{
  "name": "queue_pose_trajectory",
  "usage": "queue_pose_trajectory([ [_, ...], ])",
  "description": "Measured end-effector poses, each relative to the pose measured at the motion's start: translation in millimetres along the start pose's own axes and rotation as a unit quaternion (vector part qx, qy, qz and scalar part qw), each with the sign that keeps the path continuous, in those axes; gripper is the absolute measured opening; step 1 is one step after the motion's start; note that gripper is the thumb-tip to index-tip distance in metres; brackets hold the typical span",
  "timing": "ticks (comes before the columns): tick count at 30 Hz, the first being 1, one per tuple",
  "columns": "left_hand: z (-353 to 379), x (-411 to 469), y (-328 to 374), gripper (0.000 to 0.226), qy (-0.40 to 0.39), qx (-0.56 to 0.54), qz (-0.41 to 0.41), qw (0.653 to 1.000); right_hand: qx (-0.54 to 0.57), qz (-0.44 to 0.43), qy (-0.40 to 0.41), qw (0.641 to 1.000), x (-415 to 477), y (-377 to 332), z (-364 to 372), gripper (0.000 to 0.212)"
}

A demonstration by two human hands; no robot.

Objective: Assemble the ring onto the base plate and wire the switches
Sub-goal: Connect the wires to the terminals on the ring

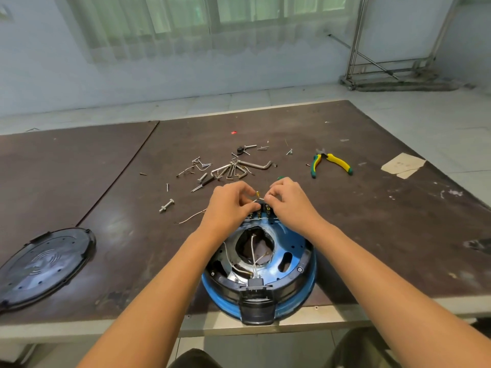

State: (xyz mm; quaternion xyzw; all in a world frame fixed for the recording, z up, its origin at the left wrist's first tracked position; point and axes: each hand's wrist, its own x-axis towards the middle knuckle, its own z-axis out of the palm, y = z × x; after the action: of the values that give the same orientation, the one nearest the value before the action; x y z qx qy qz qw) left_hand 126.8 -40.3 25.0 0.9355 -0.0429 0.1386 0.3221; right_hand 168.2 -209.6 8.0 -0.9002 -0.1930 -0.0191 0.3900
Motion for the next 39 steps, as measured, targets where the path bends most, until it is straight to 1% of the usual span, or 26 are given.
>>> queue_pose_trajectory([
  [3,7,-6,-2,0.009,0.006,0.038,0.014,0.999,0.007,0.016,-0.006,1.000,0,1,0,0.024],
  [6,11,-11,-4,0.010,0.017,0.065,0.049,0.997,0.009,0.010,0.001,1.000,-2,1,0,0.026],
  [8,13,-13,-6,0.009,0.035,0.106,0.084,0.990,0.010,0.003,0.003,1.000,-4,0,-1,0.020],
  [10,15,-13,-9,0.007,0.035,0.140,0.098,0.985,0.020,0.007,-0.003,1.000,-5,0,-2,0.006],
  [16,20,-13,-14,0.007,0.002,0.139,0.053,0.989,0.000,-0.008,-0.054,0.999,-4,0,-4,0.042],
  [18,19,-13,-15,0.006,-0.006,0.132,0.041,0.990,-0.027,-0.012,-0.077,0.997,-3,-1,-3,0.054],
  [20,18,-14,-15,0.007,-0.015,0.129,0.037,0.991,-0.064,-0.021,-0.085,0.994,-2,-1,0,0.060],
  [25,17,-14,-12,0.007,-0.040,0.130,0.034,0.990,-0.122,-0.036,-0.085,0.988,-1,0,3,0.064],
  [30,16,-13,-12,0.008,-0.048,0.118,0.033,0.991,-0.132,-0.040,-0.082,0.987,1,2,5,0.064],
  [34,17,-13,-13,0.008,-0.057,0.112,0.026,0.992,-0.143,-0.039,-0.081,0.986,2,4,7,0.068],
  [39,18,-11,-15,0.004,-0.049,0.092,0.017,0.994,-0.172,-0.051,-0.089,0.980,4,6,9,0.070],
])
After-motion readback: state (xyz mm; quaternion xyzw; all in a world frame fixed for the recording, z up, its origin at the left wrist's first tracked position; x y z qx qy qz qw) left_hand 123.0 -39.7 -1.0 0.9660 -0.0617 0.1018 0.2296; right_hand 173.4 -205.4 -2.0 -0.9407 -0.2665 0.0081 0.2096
